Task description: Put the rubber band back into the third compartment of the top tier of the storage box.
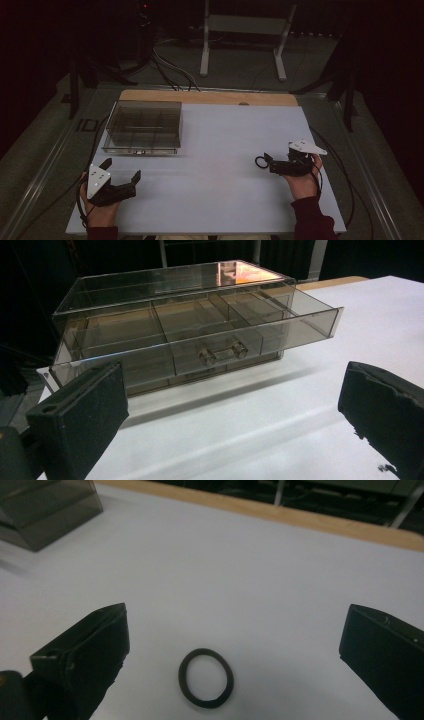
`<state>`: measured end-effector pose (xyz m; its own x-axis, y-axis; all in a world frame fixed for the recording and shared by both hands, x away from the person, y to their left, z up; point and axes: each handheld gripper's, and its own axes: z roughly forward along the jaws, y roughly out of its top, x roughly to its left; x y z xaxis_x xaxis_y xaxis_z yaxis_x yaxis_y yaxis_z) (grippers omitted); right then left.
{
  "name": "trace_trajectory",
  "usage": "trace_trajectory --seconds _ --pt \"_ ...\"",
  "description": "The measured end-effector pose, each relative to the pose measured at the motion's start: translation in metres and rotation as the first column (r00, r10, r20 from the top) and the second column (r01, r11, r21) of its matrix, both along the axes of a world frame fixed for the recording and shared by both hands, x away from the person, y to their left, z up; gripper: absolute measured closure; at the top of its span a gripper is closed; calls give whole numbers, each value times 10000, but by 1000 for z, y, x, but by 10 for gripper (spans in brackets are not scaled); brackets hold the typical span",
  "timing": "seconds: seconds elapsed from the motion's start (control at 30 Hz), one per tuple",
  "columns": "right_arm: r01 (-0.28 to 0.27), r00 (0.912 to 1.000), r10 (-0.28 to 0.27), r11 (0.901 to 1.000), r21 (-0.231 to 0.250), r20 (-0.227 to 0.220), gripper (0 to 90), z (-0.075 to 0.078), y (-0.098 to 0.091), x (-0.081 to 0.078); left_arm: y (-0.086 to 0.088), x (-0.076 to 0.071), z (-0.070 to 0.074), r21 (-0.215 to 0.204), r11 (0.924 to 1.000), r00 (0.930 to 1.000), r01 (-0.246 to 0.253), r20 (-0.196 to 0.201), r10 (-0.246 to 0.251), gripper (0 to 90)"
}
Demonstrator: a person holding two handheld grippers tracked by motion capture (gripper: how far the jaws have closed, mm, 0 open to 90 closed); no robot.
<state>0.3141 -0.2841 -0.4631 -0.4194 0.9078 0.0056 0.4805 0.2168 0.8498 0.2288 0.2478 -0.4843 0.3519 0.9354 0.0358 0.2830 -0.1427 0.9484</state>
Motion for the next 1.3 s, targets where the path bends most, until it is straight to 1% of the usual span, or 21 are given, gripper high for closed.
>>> trace_trajectory --seconds 0.03,0.13,0.23,0.3,0.37,0.4,0.5,0.67,0.77,0.8,0.87,0.9,0.93,1.0,1.03,1.07,1.1,1.13,1.17,1.2,1.3 --pt "-48 9999 47 10000 -79 -127 3 -1 1 3 0 0 0 -9 10000 10000 10 -21 -10 5" --pt "-69 9997 65 9998 -179 -220 3 -3 2 7 -1 1 0 -8 10000 10000 15 -58 -15 5" --pt "-120 9990 108 9995 -275 -425 3 -7 5 13 -1 1 0 -3 10000 10000 37 -69 -37 5" --pt "-122 9989 109 9995 -282 -452 3 -8 5 15 0 1 0 3 10000 10000 33 -75 -33 5" --pt "-80 9984 63 9995 -315 -559 3 -11 6 18 0 1 0 16 10000 10000 25 -71 -25 5" --pt "-19 9974 -2 9996 -294 -715 3 -14 6 21 1 1 0 -45 10000 10000 17 -75 -18 5" --pt "33 9967 -56 9996 -279 -813 3 -17 6 24 1 1 0 -30 10000 10000 13 -82 -13 5" --pt "161 9896 -219 9990 -421 -1419 5 -23 7 31 1 1 0 -52 10000 9999 1 -113 -1 5" --pt "135 9852 -202 9991 -402 -1703 32 -26 6 33 1 1 -1 -94 10000 9999 1 -124 -2 5" --pt "135 9852 -202 9991 -402 -1703 32 -26 6 33 1 1 -1 -94 10000 9999 1 -124 -2 5" --pt "160 9803 -258 9986 -511 -1959 69 -29 7 35 0 1 -2 -75 9999 9998 76 -172 -77 5" --pt "160 9803 -258 9986 -511 -1959 69 -29 7 35 0 1 -2 -75 9999 9998 76 -172 -77 5" --pt "278 9758 -432 9968 -744 -2143 150 -31 9 37 0 2 -3 13 9999 9996 118 -242 -118 5" --pt "184 9713 -429 9942 -1061 -2339 191 -34 10 38 -1 2 -3 73 9998 9995 184 -267 -182 5" --pt "82 9682 -364 9934 -1142 -2474 244 -35 11 38 -1 2 -3 95 9998 9994 184 -281 -181 5" --pt "82 9682 -364 9934 -1142 -2474 244 -35 11 38 -1 2 -3 95 9998 9994 184 -281 -181 5" --pt "-115 9622 -242 9915 -1294 -2713 396 -38 11 37 -2 3 -4 74 9997 9993 223 -305 -221 5" --pt "-115 9622 -242 9915 -1294 -2713 396 -38 11 37 -2 3 -4 74 9997 9993 223 -305 -221 5" --pt "-241 9593 -131 9915 -1279 -2821 447 -40 11 38 -2 3 -4 90 9997 9992 237 -328 -234 5" --pt "-451 9565 63 9909 -1265 -2916 522 -43 12 37 -2 4 -5 98 9996 9990 271 -355 -267 5" --pt "-440 9503 -59 9872 -1533 -3112 598 -48 14 39 -6 7 -7 197 9991 9982 385 -468 -376 5"
